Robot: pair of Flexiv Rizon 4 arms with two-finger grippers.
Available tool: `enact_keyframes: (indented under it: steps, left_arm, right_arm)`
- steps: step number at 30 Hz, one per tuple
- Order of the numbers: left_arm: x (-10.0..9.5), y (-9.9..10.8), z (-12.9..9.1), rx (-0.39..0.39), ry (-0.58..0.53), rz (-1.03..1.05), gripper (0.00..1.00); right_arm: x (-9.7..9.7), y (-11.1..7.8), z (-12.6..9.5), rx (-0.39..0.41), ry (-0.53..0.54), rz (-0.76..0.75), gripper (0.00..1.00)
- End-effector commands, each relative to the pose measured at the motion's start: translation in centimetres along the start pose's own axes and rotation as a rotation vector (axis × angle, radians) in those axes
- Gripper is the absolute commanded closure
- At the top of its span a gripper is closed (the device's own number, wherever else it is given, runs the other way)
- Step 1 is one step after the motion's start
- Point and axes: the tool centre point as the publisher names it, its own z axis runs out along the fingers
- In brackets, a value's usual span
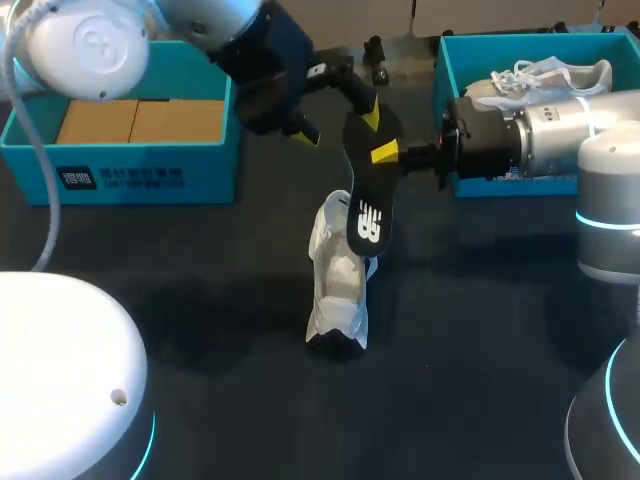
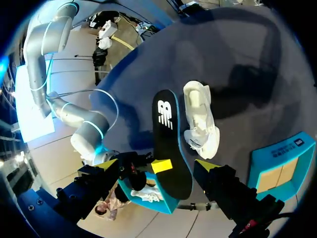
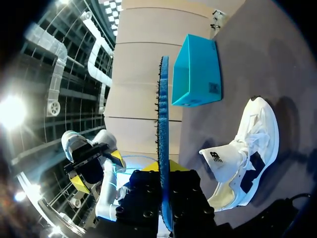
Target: Take the shoe out of the shoebox, open the shoe tongue, remove and reinsert the insole, then place the shoe into the shoebox
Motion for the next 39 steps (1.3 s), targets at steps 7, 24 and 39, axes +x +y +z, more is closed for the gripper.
enact_keyframes:
  steps: [7,24,39]
  left_arm:
    - [-0.3,0.3,0.0,0.004,0.114,-0.001,0.0]
    - [-1.3,2.5,2.3,0.013,0.351,-0.189,0.0]
    - [0.4,3.2,2.8,0.053,0.446,-0.173,0.0]
  right_arm:
    - [-0.8,0.1,-0.3,0.007,0.004,0.016,1.0]
    - [-1.4,0.0,0.5,0.023,0.023,0.016,1.0]
    - [-1.9,-0.3,0.7,0.021,0.023,0.035,1.0]
